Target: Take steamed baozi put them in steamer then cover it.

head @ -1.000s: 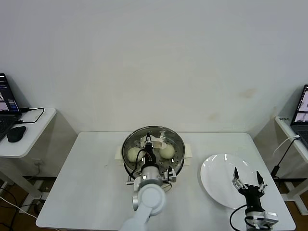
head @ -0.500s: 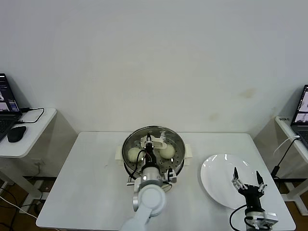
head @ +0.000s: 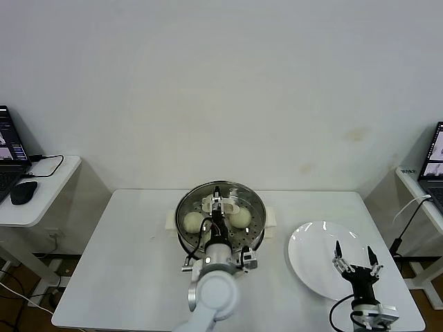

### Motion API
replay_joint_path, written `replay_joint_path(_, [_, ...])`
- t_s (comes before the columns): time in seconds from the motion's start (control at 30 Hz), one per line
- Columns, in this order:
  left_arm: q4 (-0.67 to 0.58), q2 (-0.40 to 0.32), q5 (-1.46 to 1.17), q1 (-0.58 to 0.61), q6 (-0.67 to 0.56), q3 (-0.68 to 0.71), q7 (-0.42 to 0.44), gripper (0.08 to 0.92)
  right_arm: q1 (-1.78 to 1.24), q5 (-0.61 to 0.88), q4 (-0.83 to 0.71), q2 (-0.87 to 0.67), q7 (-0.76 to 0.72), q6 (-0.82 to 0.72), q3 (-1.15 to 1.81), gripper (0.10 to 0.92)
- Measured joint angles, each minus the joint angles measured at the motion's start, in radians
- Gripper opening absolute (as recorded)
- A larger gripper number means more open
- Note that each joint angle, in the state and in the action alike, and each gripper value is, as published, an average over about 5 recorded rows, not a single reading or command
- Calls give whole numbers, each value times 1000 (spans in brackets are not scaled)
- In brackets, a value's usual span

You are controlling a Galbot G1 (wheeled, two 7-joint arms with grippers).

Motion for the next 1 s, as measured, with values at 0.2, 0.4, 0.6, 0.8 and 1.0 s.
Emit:
replay_joint_path(0.2, [-64, 23, -11, 31, -3, 1, 16, 806, -2, -4, 3, 0, 0, -1, -6, 823])
replay_joint_path(0.4, [-138, 51, -33, 68, -6, -12, 28, 822, -9, -4, 9, -3, 0, -5, -14, 823])
replay_joint_path(0.6, [-247, 101, -127, 115, -26, -56, -11, 823, -32, 31, 33, -37, 5, -34, -41, 823])
replay_joint_path(0.8, [-343, 173, -380, 172, -78, -177, -121, 823, -59, 80, 71, -111, 8, -87, -67, 823])
replay_joint_path(1.0, [-367, 216, -719, 278, -233, -377, -237, 823, -71, 97, 79, -167, 12, -117, -100, 823])
